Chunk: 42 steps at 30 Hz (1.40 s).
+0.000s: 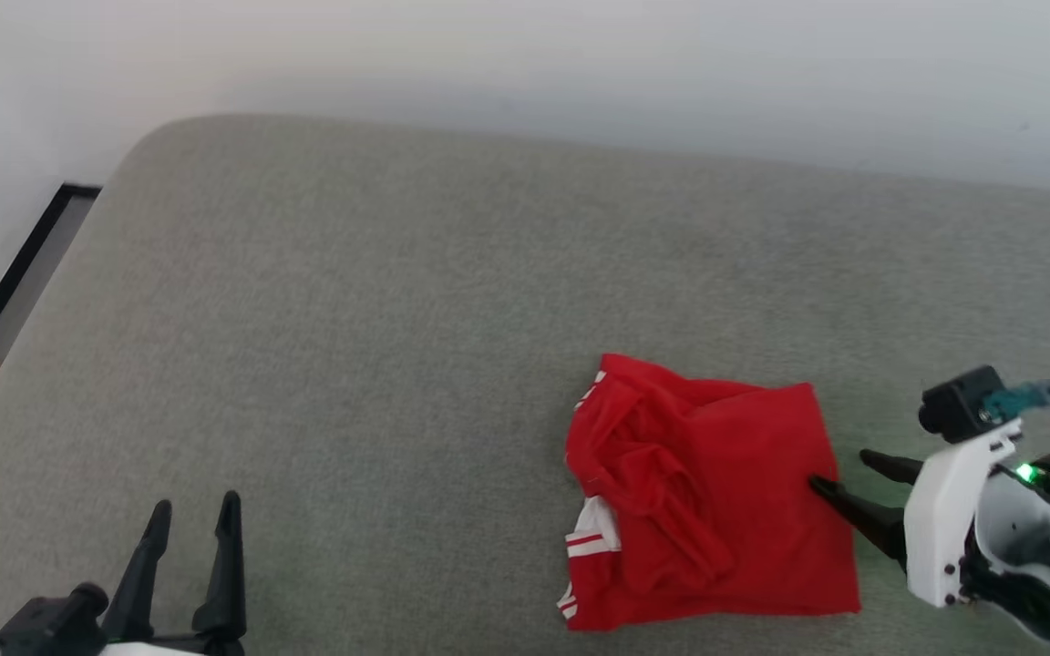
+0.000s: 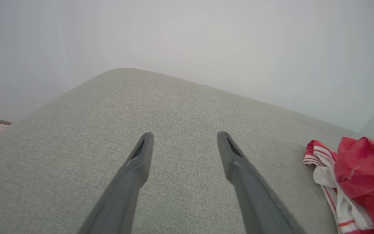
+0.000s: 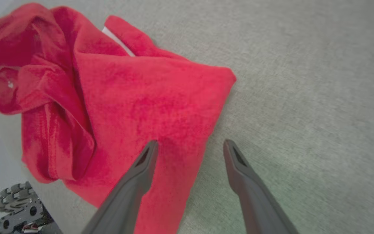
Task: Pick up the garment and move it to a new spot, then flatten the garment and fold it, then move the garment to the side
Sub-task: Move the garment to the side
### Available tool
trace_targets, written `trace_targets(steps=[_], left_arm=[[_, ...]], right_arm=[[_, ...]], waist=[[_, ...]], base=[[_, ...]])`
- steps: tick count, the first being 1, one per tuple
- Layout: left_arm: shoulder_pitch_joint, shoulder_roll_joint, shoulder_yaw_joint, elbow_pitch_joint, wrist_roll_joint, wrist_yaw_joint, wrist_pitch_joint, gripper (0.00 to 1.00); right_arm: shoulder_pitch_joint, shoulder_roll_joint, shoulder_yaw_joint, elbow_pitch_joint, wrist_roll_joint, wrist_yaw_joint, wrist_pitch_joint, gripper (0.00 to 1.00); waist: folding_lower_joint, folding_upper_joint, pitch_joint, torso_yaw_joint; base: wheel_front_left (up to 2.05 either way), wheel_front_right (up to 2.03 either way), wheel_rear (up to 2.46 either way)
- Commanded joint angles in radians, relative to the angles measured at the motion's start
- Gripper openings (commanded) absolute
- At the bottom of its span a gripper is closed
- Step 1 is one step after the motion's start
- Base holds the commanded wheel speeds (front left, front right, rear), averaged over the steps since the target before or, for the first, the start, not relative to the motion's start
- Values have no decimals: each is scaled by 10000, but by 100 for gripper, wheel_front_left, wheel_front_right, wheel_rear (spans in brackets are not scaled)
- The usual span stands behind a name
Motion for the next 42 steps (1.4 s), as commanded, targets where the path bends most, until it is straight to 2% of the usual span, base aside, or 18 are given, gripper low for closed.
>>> trace_targets(steps=[1, 7, 12, 13, 14, 19, 28, 37, 42], left_arm=[[-207, -26, -70, 24, -29, -34, -50, 100], [-558, -70, -338, 144, -90, -34, -50, 100], [-858, -121, -493, 246, -97, -34, -50, 100], [-936, -130, -520, 254, -91, -34, -50, 100], [-1010, -144, -523, 264, -96, -34, -50, 100], [-1392, -214, -286, 338, -108, -34, -50, 100], [-2009, -14, -366, 61, -17, -35, -50, 100], [-2725, 251, -914, -148, 113, -35, -50, 100], [-3237, 446, -1525, -198, 164, -35, -50, 100]], right_arm=[[-274, -54, 137, 124, 112, 0, 428, 100], [-933, 206, 660, 1032, 344, 0, 2598, 100], [-1064, 787, 948, 1610, 666, 1, 3937, 100], [-1109, 825, 1032, 1591, 655, 1, 4096, 41], [-1162, 840, 1080, 1508, 627, 1, 4149, 0], [-1571, 753, 550, 1120, 999, -2, 4131, 0], [-2006, 88, -423, 666, 704, -6, 3759, 0], [-2284, -620, -1369, 688, 374, -3, 3298, 0], [-2506, -997, -1803, 827, 150, -3, 2948, 0]], waist=[[0, 0, 270, 247], [0, 0, 704, 556], [0, 0, 978, 691], [0, 0, 1027, 703], [0, 0, 1077, 705], [0, 0, 1320, 515], [0, 0, 1642, -77], [0, 0, 1967, -934], [0, 0, 2199, -1403]], base=[[0, 0, 0], [0, 0, 0], [0, 0, 0], [0, 0, 0], [0, 0, 0], [0, 0, 0], [0, 0, 0], [0, 0, 0], [0, 0, 0]])
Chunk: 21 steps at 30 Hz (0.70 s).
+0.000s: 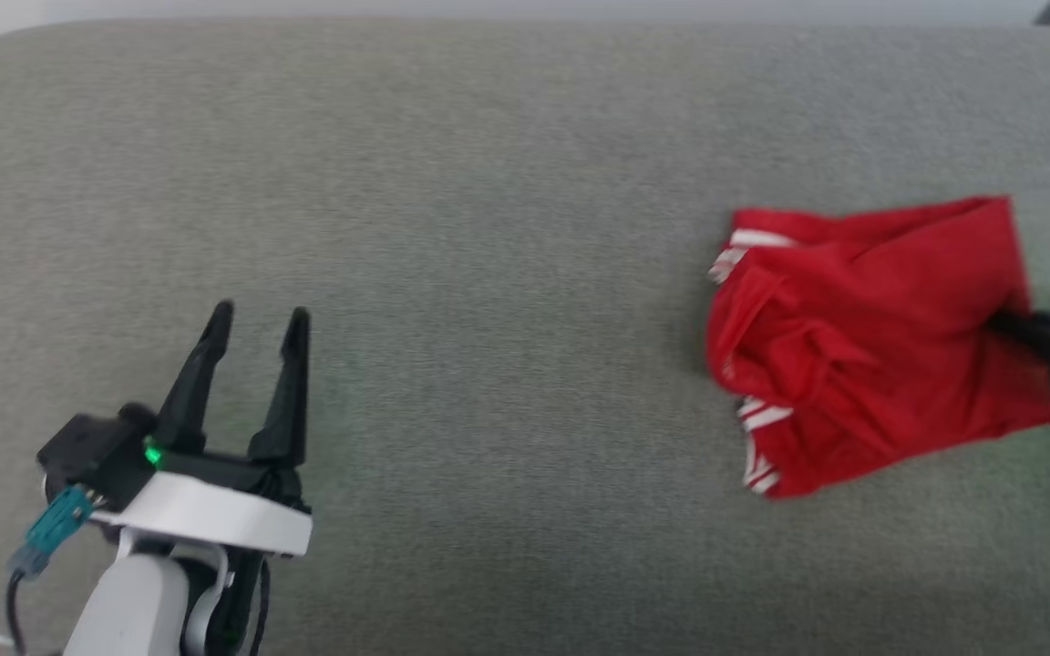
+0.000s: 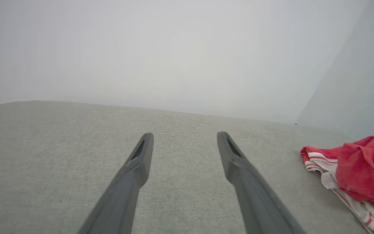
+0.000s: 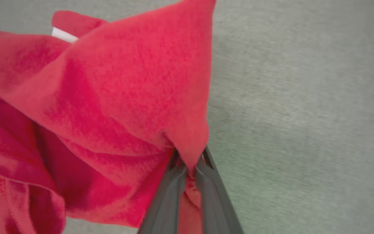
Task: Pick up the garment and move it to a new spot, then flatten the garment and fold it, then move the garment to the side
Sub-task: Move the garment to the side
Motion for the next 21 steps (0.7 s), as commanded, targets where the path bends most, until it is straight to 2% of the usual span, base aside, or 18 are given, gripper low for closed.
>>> trace_targets(steps=[1, 12, 21], left_arm=[[-209, 86, -99, 9, 164, -35, -50, 100], [-1749, 435, -1467, -28, 168, -35, -49, 100], [-2868, 746, -2526, 13, 170, -35, -50, 100]], right_arm=[[-154, -87, -75, 37, -89, -7, -137, 0], [-1089, -807, -282, 540, -886, -7, -1198, 0], [-2087, -1222, -211, 1628, -1573, -7, -2569, 0]], waist=[[0, 0, 169, -238], [0, 0, 809, -1215], [0, 0, 1410, -1934]], base=[[0, 0, 0], [0, 0, 0], [0, 0, 0]])
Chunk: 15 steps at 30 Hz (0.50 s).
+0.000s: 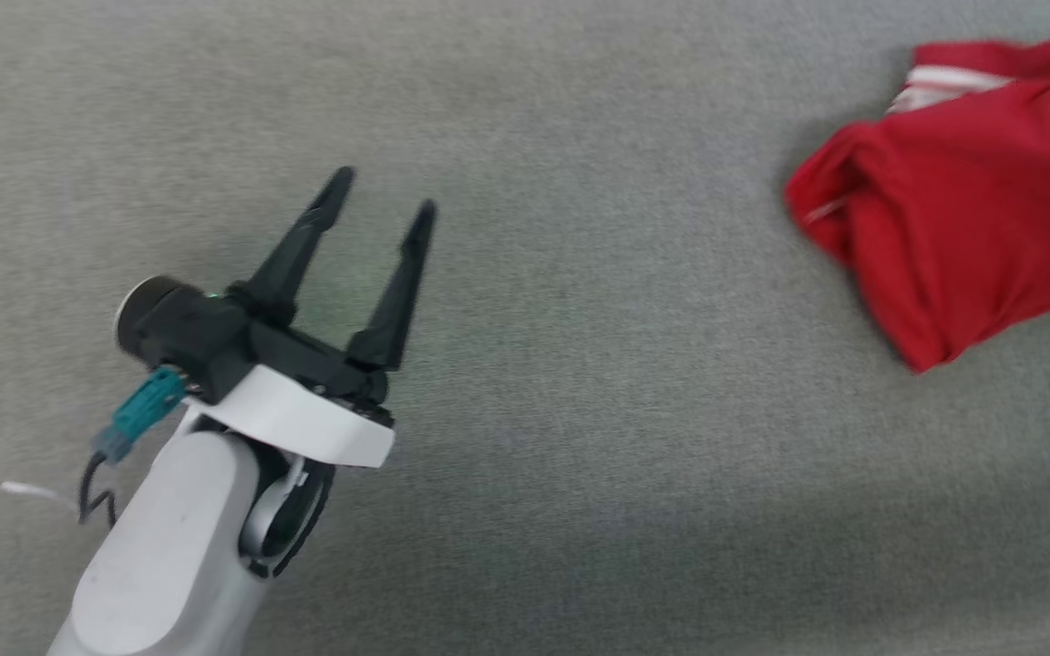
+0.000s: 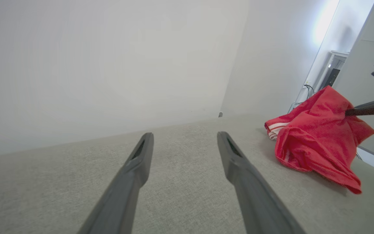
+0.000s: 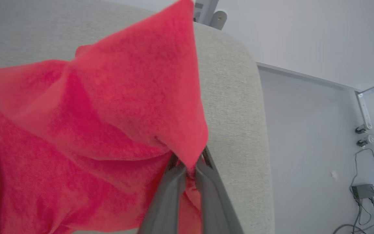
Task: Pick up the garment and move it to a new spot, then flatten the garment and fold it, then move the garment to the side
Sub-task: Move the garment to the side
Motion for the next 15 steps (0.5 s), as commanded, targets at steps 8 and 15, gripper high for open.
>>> trace_targets(steps=[8, 15], left_arm=[[-945, 217, -1009, 124, 31, -35, -50, 100], [-1490, 354, -1550, 198, 32, -35, -50, 100]], right_arm=[[-1035, -92, -126, 1526, -1041, -7, -1144, 0], [-1693, 89, -184, 2648, -1853, -7, -1865, 0]], waist=[[0, 0, 712, -667], [0, 0, 1191, -910]], base=[[0, 0, 0], [0, 0, 0]])
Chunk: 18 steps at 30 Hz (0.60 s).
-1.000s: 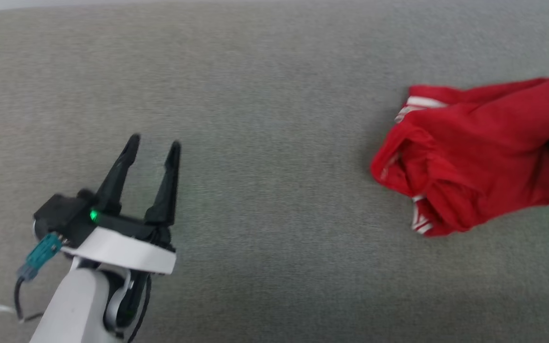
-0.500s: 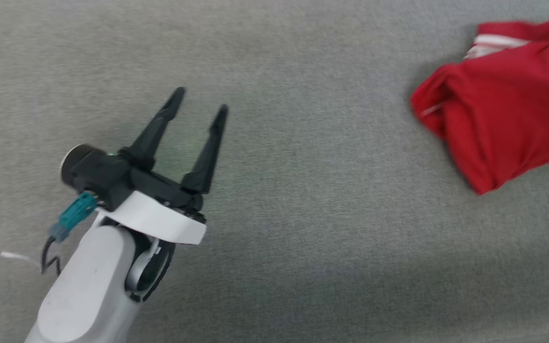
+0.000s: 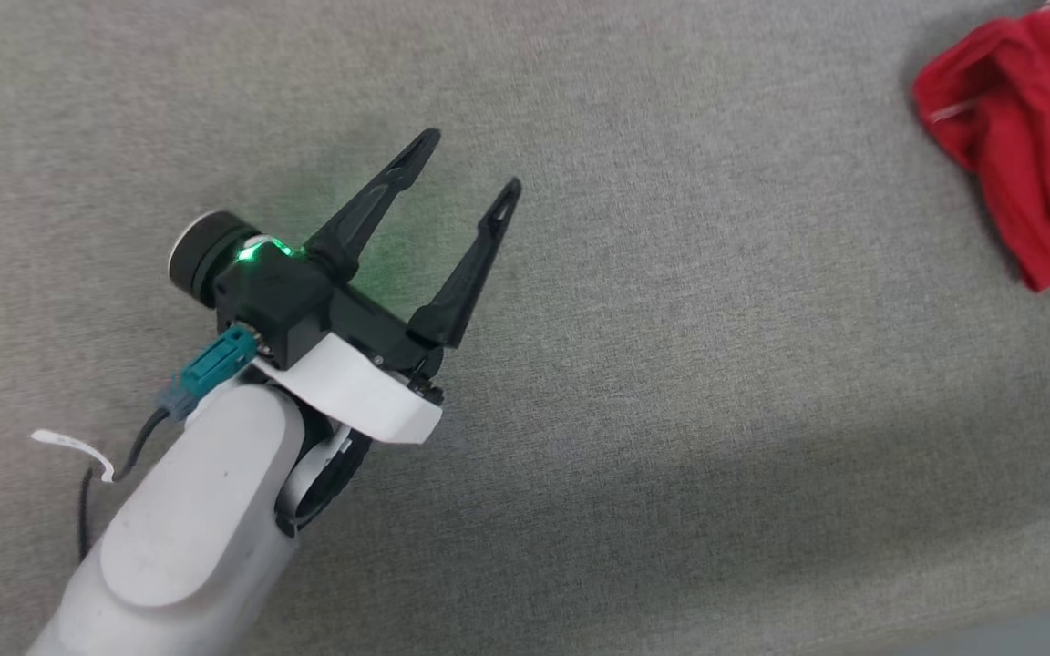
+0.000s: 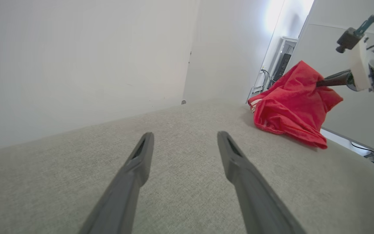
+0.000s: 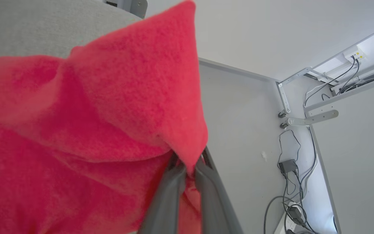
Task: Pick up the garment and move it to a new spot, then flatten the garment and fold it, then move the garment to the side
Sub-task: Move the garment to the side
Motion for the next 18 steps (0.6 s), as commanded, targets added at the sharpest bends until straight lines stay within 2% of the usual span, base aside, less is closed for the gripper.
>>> trace_targets(steps=[1, 9, 15, 18], left_arm=[[-231, 98, -129, 5, 7, -35, -50, 100], [-778, 194, -607, 80, 10, -35, -51, 100], [-965, 229, -746, 93, -102, -35, -51, 100], [-1033, 234, -708, 114, -115, -35, -51, 100]], right_arm=[[-239, 84, -27, 261, -261, -7, -234, 0], [-1015, 652, -365, 1989, -1504, -7, -1234, 0], [-1372, 1361, -593, 3123, -1715, -7, -1643, 0], [-1493, 1509, -585, 3512, -1809, -7, -1746, 0]], waist=[[0, 0, 241, -120], [0, 0, 724, -157], [0, 0, 843, -39], [0, 0, 888, 78]], base=[[0, 0, 0], [0, 0, 0], [0, 0, 0], [0, 0, 0]])
